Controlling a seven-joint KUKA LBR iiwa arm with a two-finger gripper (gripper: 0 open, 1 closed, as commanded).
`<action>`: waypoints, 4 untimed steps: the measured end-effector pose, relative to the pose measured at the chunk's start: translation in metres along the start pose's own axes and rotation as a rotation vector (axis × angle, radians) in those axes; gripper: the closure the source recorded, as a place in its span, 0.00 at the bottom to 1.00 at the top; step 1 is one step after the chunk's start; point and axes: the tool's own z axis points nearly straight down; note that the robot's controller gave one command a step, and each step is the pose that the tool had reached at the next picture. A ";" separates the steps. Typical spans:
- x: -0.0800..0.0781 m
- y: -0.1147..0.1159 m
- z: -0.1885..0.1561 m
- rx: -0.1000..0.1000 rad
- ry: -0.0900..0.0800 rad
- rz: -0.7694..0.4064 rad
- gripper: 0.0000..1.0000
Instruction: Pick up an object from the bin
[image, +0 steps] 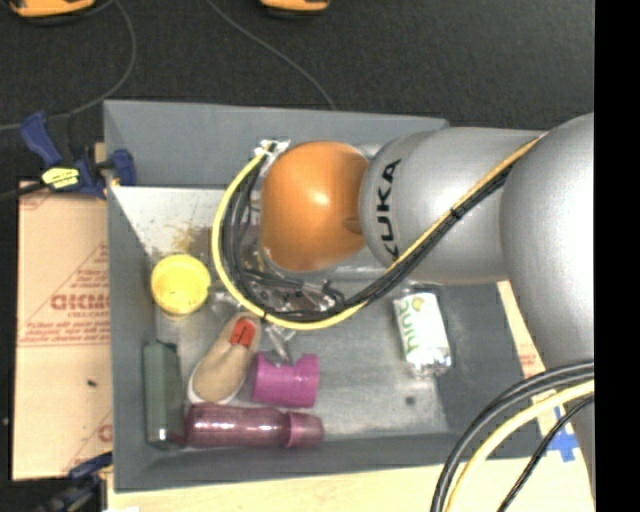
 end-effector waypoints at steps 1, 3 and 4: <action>-0.009 -0.005 0.055 0.002 -0.007 -0.102 0.00; -0.015 -0.007 0.053 0.006 -0.010 -0.488 1.00; -0.014 -0.006 0.048 0.003 -0.009 -0.487 1.00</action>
Offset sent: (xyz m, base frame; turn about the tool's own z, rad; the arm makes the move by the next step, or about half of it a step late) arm 0.0131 0.0053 -0.0564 -0.4938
